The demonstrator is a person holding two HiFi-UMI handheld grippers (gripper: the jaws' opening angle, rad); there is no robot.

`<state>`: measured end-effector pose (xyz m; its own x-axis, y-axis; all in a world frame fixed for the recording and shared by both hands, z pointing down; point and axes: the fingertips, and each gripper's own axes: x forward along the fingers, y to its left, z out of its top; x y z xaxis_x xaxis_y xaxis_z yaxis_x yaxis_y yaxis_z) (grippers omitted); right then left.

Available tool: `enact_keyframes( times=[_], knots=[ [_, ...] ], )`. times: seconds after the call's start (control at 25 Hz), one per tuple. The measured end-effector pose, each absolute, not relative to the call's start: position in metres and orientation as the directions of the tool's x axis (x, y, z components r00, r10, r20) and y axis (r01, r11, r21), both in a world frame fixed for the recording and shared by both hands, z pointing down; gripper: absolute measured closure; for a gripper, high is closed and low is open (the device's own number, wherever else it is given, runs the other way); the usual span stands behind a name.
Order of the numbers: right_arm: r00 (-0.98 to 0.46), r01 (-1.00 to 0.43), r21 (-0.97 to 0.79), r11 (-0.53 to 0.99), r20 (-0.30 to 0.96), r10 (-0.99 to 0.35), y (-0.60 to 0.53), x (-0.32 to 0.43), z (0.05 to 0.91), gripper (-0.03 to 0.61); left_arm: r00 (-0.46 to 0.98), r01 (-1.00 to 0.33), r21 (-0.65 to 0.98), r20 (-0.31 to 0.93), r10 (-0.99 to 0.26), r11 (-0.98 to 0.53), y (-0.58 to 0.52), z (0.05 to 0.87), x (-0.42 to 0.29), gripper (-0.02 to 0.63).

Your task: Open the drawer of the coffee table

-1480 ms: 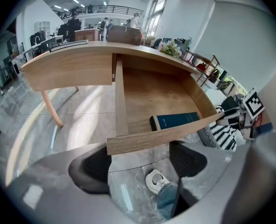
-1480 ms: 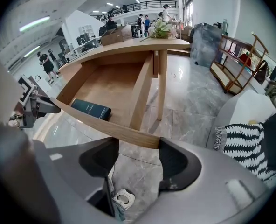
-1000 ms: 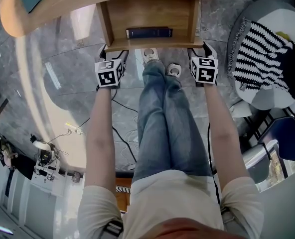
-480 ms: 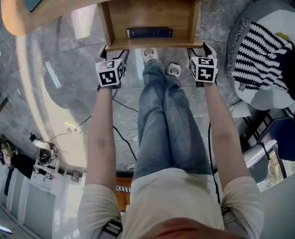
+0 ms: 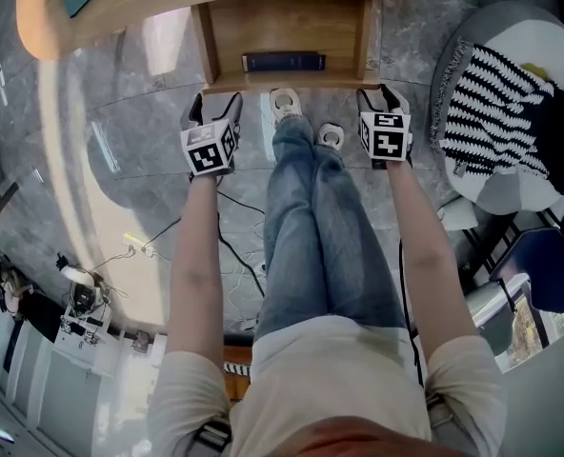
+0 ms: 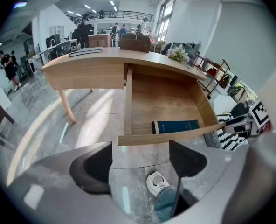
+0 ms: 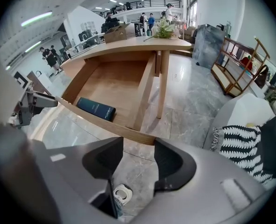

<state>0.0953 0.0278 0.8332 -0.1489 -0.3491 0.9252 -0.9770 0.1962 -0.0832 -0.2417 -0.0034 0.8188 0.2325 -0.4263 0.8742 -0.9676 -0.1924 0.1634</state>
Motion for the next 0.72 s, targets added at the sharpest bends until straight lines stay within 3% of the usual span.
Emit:
enact_keyframes(
  times=[0.12,0.24,0.36,0.52,0.72],
  knots=[
    [-0.142,-0.975,-0.065,0.211,0.917,-0.373,0.031,0.096,0.822,0.416,0.215,-0.974,0.153,0.855,-0.473,-0.166,-0.001,0.804,-0.241,0.234],
    [-0.104,-0.978,-0.02,0.21,0.912,-0.397,0.035,0.1,0.81,0.51,0.185,-0.981,0.125,0.831,-0.525,-0.148,0.003,0.792,-0.238,0.337],
    [-0.12,-0.978,-0.031,0.206,0.894,-0.433,0.037,0.098,0.793,0.577,0.156,-0.987,0.104,0.801,-0.578,-0.124,0.005,0.772,-0.231,0.392],
    [-0.184,-0.972,-0.086,0.217,0.857,-0.482,0.04,0.09,0.762,0.578,0.134,-0.991,0.102,0.761,-0.635,-0.086,0.011,0.741,-0.219,0.533],
    [-0.262,-0.957,-0.141,0.252,0.793,-0.55,0.042,0.084,0.713,0.58,0.138,-0.989,0.135,0.717,-0.683,-0.058,0.022,0.698,-0.198,0.614]
  ],
)
